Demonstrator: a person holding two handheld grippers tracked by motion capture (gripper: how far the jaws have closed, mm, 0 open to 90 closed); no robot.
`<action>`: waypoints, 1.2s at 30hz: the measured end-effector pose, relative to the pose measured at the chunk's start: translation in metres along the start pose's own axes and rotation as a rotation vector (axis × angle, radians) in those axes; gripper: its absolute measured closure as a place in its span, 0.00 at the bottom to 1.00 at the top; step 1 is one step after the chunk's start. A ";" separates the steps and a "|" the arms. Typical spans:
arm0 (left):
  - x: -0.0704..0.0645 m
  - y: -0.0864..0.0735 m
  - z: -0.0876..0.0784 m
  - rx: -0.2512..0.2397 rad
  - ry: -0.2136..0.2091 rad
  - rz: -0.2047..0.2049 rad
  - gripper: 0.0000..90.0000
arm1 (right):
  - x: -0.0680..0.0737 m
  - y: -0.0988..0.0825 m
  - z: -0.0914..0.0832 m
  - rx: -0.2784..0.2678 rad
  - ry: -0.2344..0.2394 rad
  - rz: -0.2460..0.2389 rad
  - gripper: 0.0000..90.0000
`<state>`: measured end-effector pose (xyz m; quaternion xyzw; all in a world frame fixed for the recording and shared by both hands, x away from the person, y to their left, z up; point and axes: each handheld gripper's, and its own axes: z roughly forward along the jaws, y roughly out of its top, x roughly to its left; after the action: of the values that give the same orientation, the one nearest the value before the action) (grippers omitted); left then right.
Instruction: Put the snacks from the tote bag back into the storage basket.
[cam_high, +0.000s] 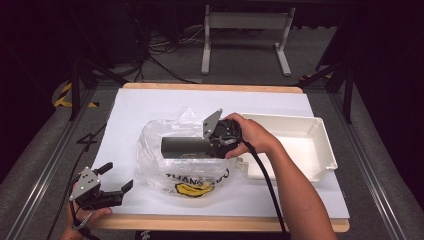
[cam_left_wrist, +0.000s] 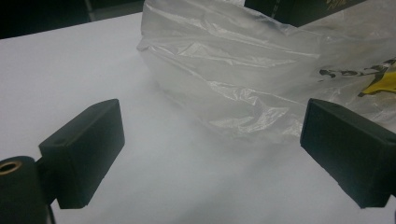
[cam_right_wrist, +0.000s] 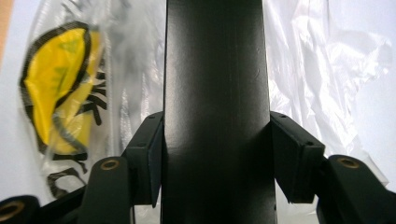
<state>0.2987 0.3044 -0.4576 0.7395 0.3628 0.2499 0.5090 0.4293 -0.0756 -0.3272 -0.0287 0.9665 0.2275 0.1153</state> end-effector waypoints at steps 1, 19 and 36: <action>0.000 0.000 0.000 0.000 -0.002 0.000 0.08 | 0.000 0.000 -0.002 -0.003 0.002 -0.003 0.47; 0.000 0.000 0.000 0.006 -0.009 -0.001 0.08 | -0.001 -0.007 -0.037 -0.035 -0.038 -0.012 0.47; 0.000 0.000 0.001 0.011 -0.006 0.001 0.08 | -0.002 -0.045 -0.056 -0.038 -0.043 0.008 0.48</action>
<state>0.2995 0.3036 -0.4579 0.7434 0.3623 0.2457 0.5058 0.4246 -0.1407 -0.2978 -0.0222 0.9594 0.2468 0.1346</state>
